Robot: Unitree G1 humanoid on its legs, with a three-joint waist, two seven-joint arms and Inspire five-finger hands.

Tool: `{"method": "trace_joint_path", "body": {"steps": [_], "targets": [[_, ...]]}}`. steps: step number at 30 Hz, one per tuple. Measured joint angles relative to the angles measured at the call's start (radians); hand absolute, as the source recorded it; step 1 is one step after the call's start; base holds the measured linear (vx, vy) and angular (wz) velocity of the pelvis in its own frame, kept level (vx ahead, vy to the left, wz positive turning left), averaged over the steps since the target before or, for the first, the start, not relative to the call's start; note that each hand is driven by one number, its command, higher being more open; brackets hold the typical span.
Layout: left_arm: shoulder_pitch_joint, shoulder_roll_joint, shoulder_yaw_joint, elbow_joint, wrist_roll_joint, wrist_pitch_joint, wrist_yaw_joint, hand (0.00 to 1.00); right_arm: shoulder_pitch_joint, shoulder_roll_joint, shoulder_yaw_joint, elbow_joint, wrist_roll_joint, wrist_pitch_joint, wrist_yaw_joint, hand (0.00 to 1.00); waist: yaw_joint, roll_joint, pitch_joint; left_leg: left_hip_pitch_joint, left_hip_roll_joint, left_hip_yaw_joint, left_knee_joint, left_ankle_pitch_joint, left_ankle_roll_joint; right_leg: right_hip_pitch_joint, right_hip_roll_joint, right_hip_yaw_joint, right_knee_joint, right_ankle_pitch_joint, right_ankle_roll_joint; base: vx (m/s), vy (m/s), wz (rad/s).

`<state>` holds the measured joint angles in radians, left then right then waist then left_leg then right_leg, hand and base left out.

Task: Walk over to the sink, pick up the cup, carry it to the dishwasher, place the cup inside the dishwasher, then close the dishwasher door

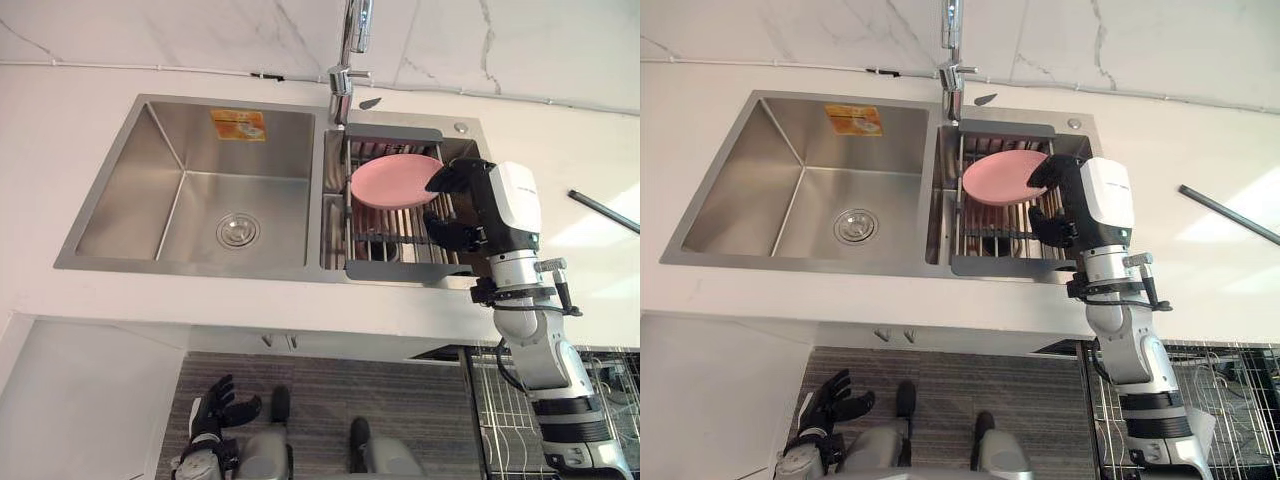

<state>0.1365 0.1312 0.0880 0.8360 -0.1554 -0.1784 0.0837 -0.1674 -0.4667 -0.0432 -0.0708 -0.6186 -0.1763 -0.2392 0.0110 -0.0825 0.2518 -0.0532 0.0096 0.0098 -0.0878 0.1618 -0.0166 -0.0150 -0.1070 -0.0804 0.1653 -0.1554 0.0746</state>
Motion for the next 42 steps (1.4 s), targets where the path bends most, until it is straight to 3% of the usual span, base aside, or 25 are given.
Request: {"method": "trace_joint_path", "body": {"steps": [16,27,42], "targets": [[0.005,0.002,-0.004,0.030,0.000,0.001,-0.005,0.90,0.034,-0.004,0.007,0.020,0.000,0.000,0.004,0.90,-0.005,0.002,-0.045,0.002,-0.002,-0.005,0.000,-0.002,-0.002,0.012,0.000,-0.006,-0.016,0.003,0.001,0.00,0.000,0.01],[0.008,0.003,-0.021,0.033,0.000,0.001,-0.007,0.90,0.031,-0.093,0.062,0.151,-0.001,0.002,0.028,0.90,-0.003,0.020,-0.055,-0.003,-0.011,-0.015,0.000,-0.003,-0.001,0.013,-0.007,-0.014,-0.022,0.005,0.005,0.00,0.001,0.01],[0.015,-0.004,-0.027,0.025,0.000,0.000,-0.005,0.90,-0.089,-0.129,0.130,0.253,-0.013,0.037,0.027,0.90,0.000,0.039,-0.053,-0.019,-0.020,-0.029,0.001,-0.006,0.003,0.014,-0.014,-0.029,-0.040,0.007,0.008,0.00,-0.001,0.02]]}}
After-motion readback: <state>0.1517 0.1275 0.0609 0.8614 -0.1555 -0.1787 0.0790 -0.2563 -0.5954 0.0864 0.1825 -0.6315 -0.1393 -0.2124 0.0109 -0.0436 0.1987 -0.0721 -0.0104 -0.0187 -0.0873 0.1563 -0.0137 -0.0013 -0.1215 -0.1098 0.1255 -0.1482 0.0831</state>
